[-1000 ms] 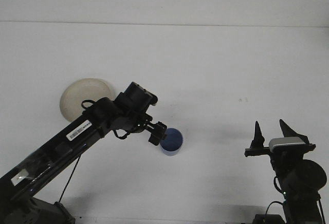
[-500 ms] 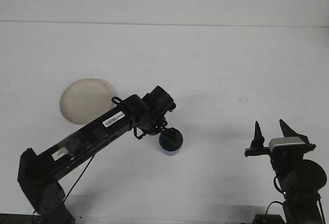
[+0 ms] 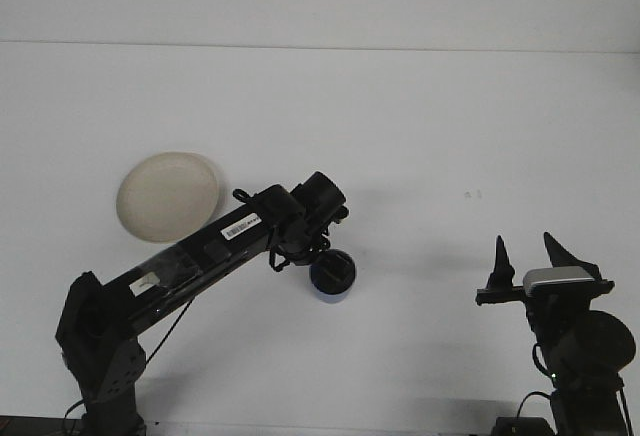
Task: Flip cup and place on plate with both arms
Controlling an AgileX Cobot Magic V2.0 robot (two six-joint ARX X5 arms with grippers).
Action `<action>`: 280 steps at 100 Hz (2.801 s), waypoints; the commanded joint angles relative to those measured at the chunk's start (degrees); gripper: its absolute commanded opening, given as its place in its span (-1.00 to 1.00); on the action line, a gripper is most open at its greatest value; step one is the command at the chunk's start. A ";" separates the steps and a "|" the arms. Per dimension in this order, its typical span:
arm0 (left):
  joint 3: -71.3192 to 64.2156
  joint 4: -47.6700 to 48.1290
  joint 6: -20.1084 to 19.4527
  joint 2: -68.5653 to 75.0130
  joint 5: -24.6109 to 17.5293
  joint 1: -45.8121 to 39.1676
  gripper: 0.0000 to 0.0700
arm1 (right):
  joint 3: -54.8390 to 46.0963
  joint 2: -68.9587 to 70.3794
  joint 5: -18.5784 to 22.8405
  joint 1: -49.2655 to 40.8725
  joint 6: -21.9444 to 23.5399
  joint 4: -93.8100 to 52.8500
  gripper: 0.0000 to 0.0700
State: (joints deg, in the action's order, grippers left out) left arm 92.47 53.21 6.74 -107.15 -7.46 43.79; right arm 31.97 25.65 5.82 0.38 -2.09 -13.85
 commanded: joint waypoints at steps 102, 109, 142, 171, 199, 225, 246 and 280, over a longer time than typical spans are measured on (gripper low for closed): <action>23.80 16.00 -4.87 -0.76 12.39 -13.68 -0.98 | 0.22 0.17 -0.09 -0.04 0.79 0.52 0.37; 25.90 17.16 -4.83 -0.76 12.39 -17.51 -0.98 | 0.24 0.17 -0.07 -0.04 0.79 0.52 0.37; 26.40 19.17 -5.01 -0.76 12.39 -34.93 -0.98 | 0.22 0.17 -0.09 -0.04 0.79 0.52 0.37; 26.23 19.23 -4.87 -0.76 12.39 -43.19 -0.98 | 0.22 0.17 -1.38 -0.04 0.79 0.55 0.37; 22.18 18.05 -4.81 -0.79 12.39 -44.70 -0.98 | 0.22 0.17 -1.38 -0.04 0.79 0.59 0.37; 15.21 13.40 -5.01 -0.79 12.39 -45.42 -0.98 | 0.22 0.17 -1.36 -0.04 0.79 0.61 0.37; 11.91 10.71 -5.01 -0.79 12.39 -46.73 -0.98 | 0.24 0.17 -1.36 -0.04 0.79 0.59 0.37; 11.91 10.10 -4.98 -1.57 12.28 -47.32 -0.96 | 0.24 0.17 -1.33 -0.04 0.81 0.61 0.37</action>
State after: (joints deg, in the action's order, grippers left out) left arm 103.18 63.24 2.26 -107.20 4.62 -3.46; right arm 31.97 25.65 4.49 0.38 -2.09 -13.82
